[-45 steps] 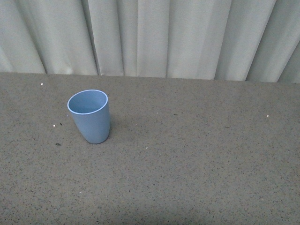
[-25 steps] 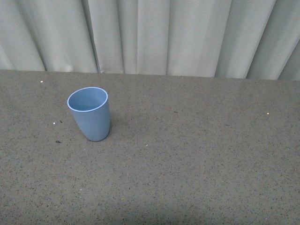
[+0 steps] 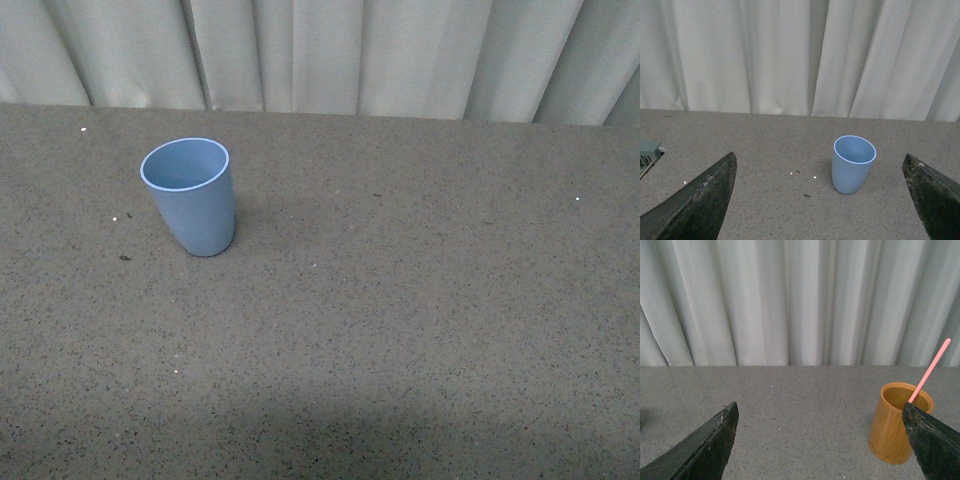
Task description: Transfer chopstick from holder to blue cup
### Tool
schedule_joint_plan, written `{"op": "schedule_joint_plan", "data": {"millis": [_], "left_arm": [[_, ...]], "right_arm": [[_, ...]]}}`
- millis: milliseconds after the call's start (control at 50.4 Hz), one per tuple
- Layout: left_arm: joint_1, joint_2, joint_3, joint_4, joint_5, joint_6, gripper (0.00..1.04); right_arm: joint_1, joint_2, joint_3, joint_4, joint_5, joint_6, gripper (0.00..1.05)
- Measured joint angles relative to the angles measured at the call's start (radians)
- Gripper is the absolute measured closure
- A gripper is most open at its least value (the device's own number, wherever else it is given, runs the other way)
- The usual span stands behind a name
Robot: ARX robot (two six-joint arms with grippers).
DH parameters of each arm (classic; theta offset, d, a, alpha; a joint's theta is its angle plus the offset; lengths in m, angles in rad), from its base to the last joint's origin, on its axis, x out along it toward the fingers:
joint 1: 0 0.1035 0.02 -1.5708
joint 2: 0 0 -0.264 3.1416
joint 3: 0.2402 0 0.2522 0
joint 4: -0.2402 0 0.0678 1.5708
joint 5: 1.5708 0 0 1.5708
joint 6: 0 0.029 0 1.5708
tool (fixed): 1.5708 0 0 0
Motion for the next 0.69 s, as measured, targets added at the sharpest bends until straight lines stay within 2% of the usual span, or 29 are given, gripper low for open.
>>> {"op": "schedule_joint_plan", "data": {"millis": [694], "left_arm": [[0.0, 0.0, 0.0, 0.0, 0.0, 0.0, 0.07]], "right_arm": [[0.0, 0.0, 0.0, 0.0, 0.0, 0.0, 0.09]]}}
